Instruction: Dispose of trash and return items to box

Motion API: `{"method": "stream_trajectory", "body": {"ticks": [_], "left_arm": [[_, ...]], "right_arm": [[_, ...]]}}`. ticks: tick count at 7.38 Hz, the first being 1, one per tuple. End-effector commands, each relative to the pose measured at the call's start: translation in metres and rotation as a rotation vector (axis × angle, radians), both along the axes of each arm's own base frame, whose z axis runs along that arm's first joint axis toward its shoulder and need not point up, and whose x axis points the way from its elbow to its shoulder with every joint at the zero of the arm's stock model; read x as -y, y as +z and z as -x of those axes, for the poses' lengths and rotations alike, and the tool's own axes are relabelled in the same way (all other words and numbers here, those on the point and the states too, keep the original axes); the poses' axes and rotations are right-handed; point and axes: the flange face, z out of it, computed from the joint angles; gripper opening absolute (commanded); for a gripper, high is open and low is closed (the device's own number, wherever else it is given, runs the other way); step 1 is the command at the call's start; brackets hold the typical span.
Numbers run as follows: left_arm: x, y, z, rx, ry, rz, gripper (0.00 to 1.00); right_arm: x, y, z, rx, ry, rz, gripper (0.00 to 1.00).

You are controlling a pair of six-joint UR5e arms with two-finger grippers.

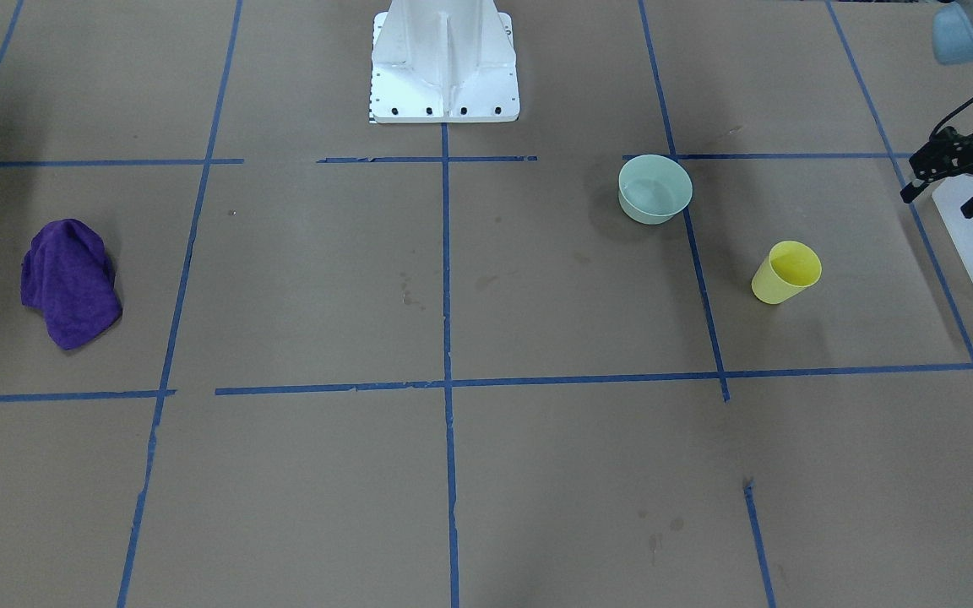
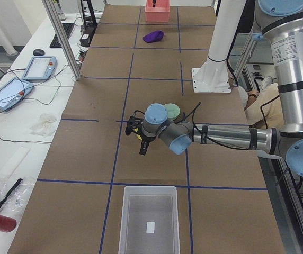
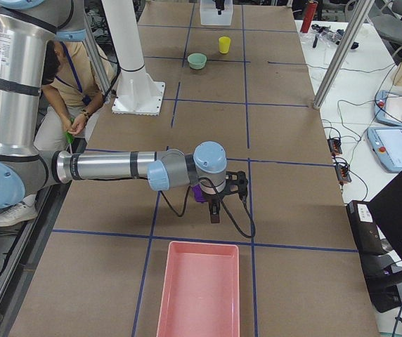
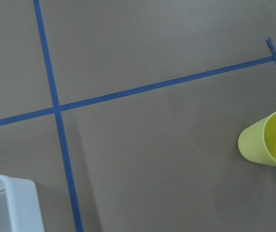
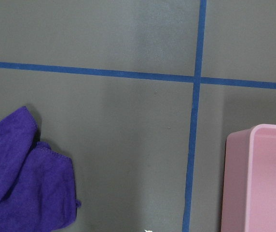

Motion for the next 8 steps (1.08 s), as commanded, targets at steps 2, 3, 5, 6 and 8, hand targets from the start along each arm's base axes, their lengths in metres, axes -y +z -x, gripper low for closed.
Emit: {"method": "stream_trajectory", "body": {"ticks": [2,3,5,6,8], "left_arm": [[0.030,-0.033,-0.070,0.018,-0.046,0.133,1.00],[0.048,-0.048,-0.086,0.068,-0.060,0.150,1.00],[0.055,-0.038,-0.111,0.128,-0.043,0.184,0.93],[0.061,-0.031,-0.115,0.136,-0.038,0.191,0.93],[0.060,-0.028,-0.126,0.133,-0.012,0.192,0.93]], "right_arm": [[0.002,-0.003,0.008,0.003,-0.017,-0.003,1.00],[0.002,-0.003,0.009,0.003,-0.020,-0.003,1.00],[0.002,-0.002,0.011,0.002,-0.024,-0.003,1.00],[0.002,-0.002,0.011,0.002,-0.026,-0.003,1.00],[0.003,-0.003,0.011,0.003,-0.025,-0.003,1.00]]}}
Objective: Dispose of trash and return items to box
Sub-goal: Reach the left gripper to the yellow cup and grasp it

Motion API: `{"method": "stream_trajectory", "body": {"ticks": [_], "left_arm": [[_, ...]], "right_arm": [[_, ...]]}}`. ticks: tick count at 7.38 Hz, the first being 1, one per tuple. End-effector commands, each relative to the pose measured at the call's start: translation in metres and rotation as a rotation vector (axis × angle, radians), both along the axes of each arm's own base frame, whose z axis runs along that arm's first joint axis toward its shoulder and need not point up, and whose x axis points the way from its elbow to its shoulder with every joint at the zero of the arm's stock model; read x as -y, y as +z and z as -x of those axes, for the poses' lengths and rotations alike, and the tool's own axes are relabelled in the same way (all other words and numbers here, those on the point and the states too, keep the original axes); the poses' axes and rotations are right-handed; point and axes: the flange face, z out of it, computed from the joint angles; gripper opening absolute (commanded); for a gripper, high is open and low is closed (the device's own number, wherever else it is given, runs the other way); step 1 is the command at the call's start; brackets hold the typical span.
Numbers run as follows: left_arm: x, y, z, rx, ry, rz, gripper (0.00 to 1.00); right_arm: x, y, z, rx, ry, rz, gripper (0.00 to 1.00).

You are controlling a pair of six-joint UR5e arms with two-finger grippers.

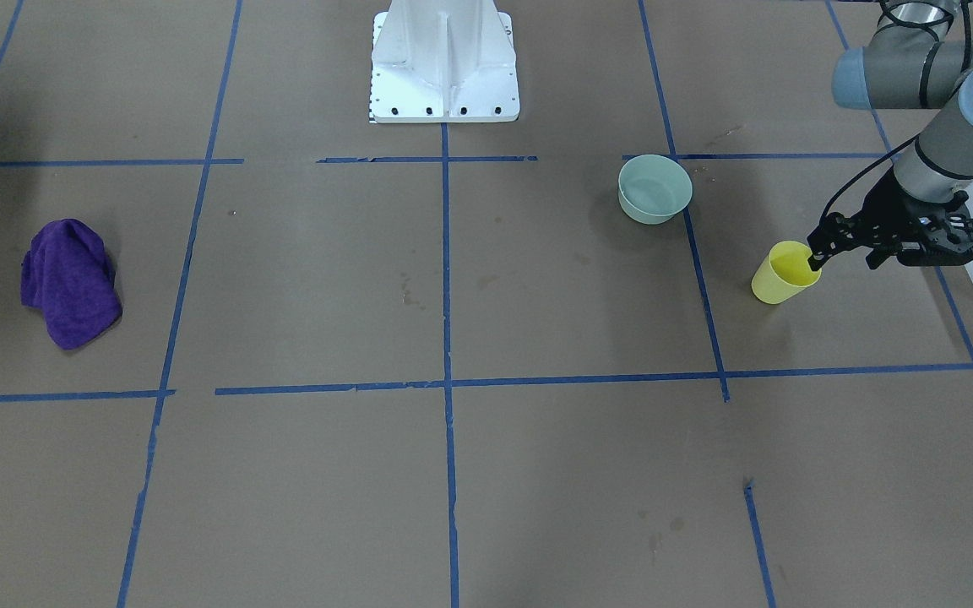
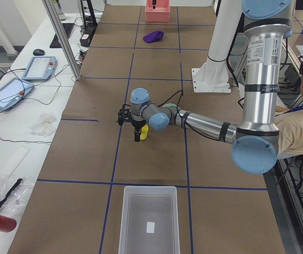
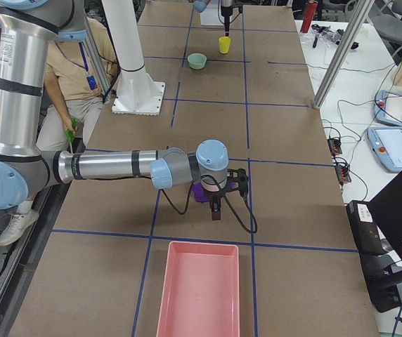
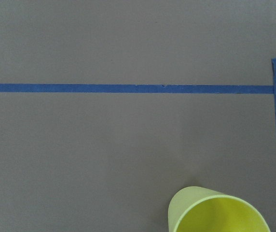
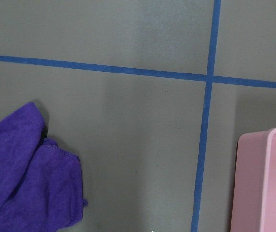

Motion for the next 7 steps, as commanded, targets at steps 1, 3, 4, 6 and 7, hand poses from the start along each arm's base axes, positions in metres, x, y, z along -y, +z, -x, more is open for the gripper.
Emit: {"method": "stream_trajectory", "body": {"ticks": [1,3,4,6,7], "left_arm": [[-0.005,0.002,-0.016,-0.002,0.036,0.003,0.93],[-0.014,0.015,-0.041,0.006,0.086,0.013,0.92],[-0.016,0.024,-0.047,0.001,0.096,0.007,0.89],[-0.012,0.028,-0.053,0.001,0.099,0.011,0.13],[-0.011,0.027,-0.053,0.000,0.099,0.010,0.00]], "right_arm": [[0.000,0.000,0.000,0.000,0.000,0.000,1.00],[0.000,0.000,0.000,0.000,0.001,0.001,1.00],[0.000,0.000,0.000,0.000,0.001,0.001,1.00],[0.000,-0.001,0.000,0.000,0.001,0.000,1.00],[0.000,-0.001,0.000,0.000,0.001,0.000,1.00]]}}
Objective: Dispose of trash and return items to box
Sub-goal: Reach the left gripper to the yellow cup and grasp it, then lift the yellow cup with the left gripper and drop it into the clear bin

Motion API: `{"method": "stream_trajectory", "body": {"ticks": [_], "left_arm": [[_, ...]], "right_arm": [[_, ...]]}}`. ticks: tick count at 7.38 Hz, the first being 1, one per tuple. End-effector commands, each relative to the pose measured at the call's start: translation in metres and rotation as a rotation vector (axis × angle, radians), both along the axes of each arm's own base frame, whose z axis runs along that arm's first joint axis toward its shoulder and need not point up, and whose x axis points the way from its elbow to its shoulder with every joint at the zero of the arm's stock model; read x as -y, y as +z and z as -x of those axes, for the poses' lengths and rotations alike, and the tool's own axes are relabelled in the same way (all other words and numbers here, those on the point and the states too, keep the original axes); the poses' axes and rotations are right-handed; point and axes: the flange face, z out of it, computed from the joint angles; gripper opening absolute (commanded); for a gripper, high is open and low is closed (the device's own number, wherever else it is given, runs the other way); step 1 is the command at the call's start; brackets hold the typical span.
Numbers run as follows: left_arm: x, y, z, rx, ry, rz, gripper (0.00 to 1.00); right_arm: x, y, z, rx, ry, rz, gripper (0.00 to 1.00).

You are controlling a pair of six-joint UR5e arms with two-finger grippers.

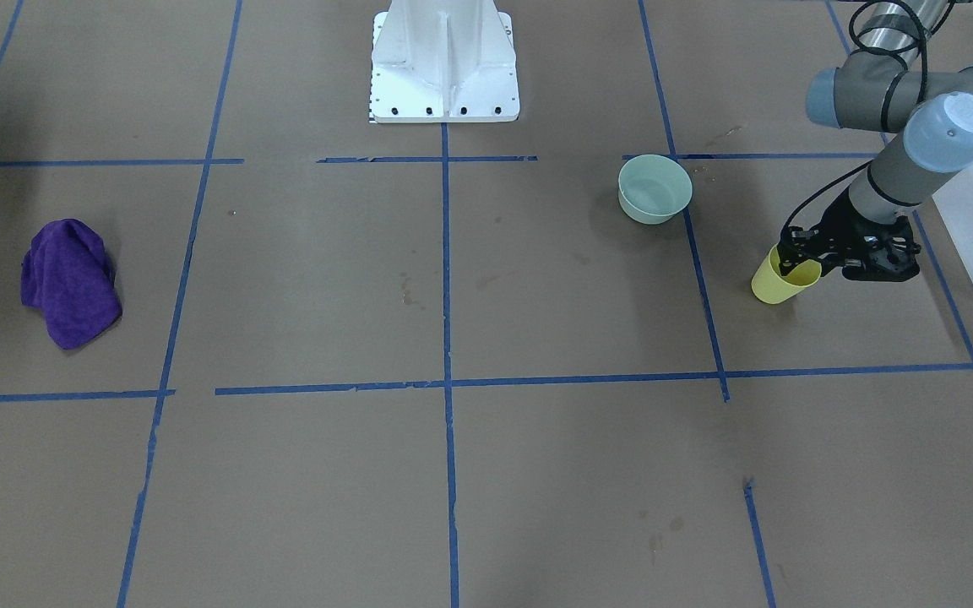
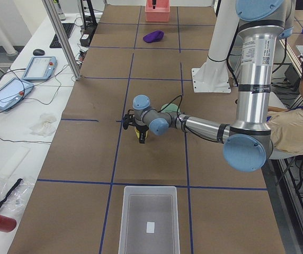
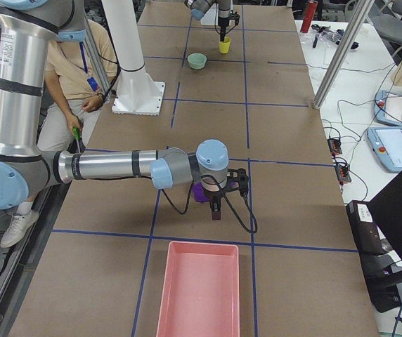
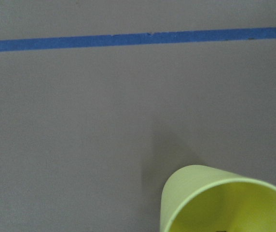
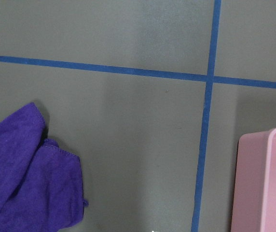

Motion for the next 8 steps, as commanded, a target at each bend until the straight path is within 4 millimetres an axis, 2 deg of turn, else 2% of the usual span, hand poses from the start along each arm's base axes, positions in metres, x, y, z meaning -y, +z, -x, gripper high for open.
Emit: {"method": "stream_trajectory", "body": {"ticks": [1,3,4,5,6,7,8], "left_arm": [[0.001,-0.001,-0.002,-0.002,0.003,-0.003,0.00],[0.001,-0.015,-0.002,-0.019,0.004,-0.024,0.00],[-0.002,-0.043,0.005,-0.047,0.000,-0.049,0.00],[-0.001,-0.072,0.025,-0.058,-0.017,-0.074,0.00],[0.020,-0.078,0.077,-0.022,-0.031,-0.145,0.00],[0.042,-0.063,0.148,0.060,-0.002,-0.229,0.00],[0.048,-0.038,0.197,0.125,0.085,-0.318,0.00]], "right_arm": [[0.000,0.000,0.000,0.000,0.000,-0.001,1.00],[0.000,0.000,0.000,0.000,-0.001,-0.002,1.00],[0.000,0.000,0.000,0.000,-0.001,-0.002,1.00],[0.000,0.000,0.000,0.000,-0.001,-0.002,1.00],[0.000,0.000,0.000,0.000,-0.001,-0.002,1.00],[0.000,0.000,0.001,0.000,-0.002,-0.001,1.00],[0.000,-0.001,0.001,0.000,0.000,-0.001,1.00]]}}
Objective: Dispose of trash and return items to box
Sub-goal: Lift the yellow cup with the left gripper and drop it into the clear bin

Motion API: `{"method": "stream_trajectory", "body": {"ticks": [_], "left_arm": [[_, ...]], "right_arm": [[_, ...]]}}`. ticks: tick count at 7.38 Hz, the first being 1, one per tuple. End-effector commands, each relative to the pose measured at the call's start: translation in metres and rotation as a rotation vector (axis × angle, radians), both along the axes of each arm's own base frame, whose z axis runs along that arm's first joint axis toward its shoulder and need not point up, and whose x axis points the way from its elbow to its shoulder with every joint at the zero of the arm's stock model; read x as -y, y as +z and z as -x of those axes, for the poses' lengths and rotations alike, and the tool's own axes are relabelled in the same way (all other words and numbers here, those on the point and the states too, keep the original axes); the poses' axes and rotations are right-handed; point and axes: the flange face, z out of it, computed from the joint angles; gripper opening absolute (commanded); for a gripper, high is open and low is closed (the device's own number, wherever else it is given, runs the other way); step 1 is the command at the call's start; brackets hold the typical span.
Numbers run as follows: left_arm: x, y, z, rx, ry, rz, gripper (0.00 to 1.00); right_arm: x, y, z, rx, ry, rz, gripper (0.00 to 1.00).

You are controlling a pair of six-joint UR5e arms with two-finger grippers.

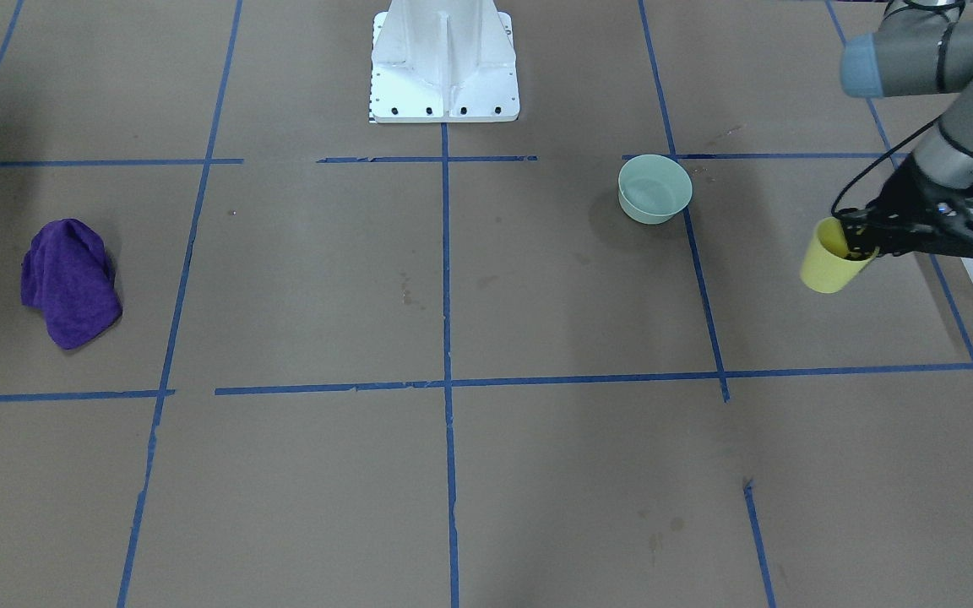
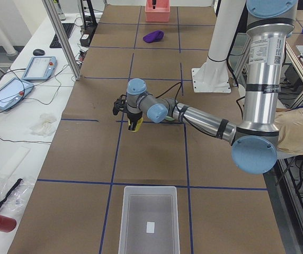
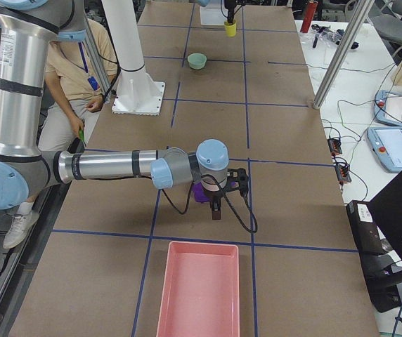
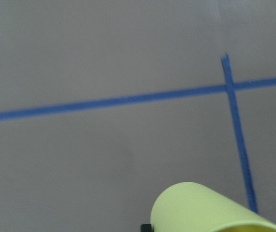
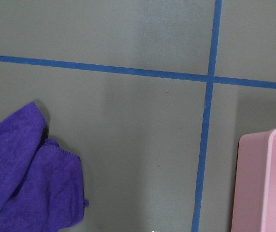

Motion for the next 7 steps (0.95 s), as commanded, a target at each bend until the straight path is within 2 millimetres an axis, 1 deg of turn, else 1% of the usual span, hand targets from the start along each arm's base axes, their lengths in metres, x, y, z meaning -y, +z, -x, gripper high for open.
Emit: {"method": "stream_trajectory", "body": {"ticks": [1,2,3,4,5,6,7], "left_arm": [[0.022,0.069,0.135,0.148,0.087,-0.127,0.00],[0.019,0.134,0.189,0.199,0.152,-0.138,0.00],[0.012,0.189,0.235,0.229,0.198,-0.148,0.00],[-0.006,0.229,0.247,0.231,0.215,-0.125,0.00],[-0.032,0.259,0.245,0.221,0.245,-0.096,0.00],[-0.072,0.291,0.242,0.207,0.252,-0.031,0.00],[-0.088,0.311,0.237,0.150,0.256,0.002,0.00]], "right_arm": [[0.000,0.000,0.003,-0.001,-0.005,0.000,1.00],[0.000,0.001,0.005,-0.001,-0.010,0.002,1.00],[0.001,0.000,0.007,-0.003,-0.014,0.001,1.00],[0.001,0.000,0.007,-0.004,-0.013,0.002,1.00],[0.001,0.000,0.008,-0.002,-0.015,0.002,1.00],[0.001,-0.001,0.009,-0.002,-0.015,0.001,1.00],[0.002,-0.001,0.009,-0.002,-0.017,-0.002,1.00]]}}
